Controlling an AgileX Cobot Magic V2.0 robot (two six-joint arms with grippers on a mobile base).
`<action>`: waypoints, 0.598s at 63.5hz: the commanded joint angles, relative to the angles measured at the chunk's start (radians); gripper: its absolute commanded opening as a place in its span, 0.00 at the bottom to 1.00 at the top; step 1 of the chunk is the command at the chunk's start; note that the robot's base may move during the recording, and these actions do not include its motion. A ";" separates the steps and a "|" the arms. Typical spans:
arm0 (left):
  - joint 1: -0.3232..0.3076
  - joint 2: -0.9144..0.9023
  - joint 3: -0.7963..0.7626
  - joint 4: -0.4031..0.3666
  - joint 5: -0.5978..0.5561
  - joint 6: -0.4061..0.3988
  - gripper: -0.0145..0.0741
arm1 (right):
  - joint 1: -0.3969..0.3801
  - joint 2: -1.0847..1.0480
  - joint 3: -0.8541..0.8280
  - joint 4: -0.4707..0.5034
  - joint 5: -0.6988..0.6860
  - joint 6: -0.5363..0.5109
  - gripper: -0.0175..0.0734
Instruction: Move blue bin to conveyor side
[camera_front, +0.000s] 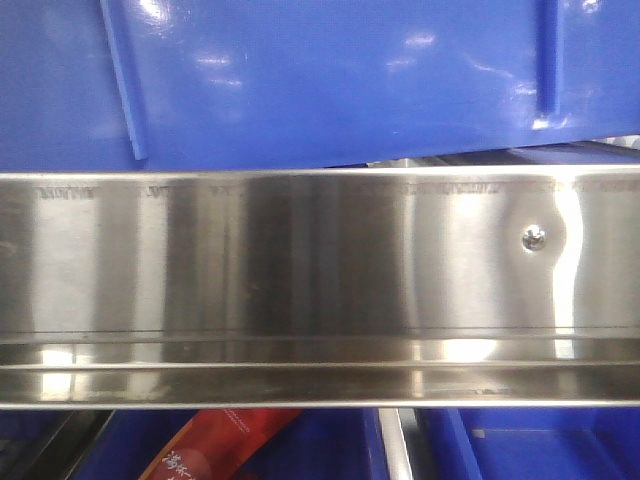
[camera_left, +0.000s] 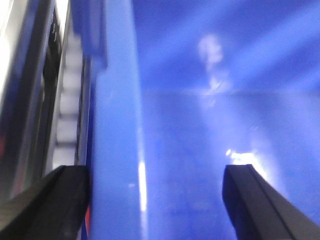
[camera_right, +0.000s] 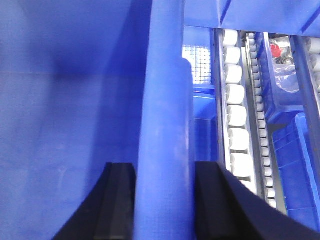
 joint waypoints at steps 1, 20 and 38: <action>-0.007 0.000 -0.006 0.019 0.004 -0.018 0.65 | -0.006 -0.003 -0.005 -0.020 0.001 0.000 0.11; -0.007 0.000 -0.006 0.070 0.031 -0.026 0.64 | -0.006 0.001 -0.005 -0.020 0.001 0.000 0.11; -0.007 0.000 -0.006 0.075 0.035 -0.044 0.60 | -0.006 0.001 -0.005 -0.020 0.001 0.000 0.11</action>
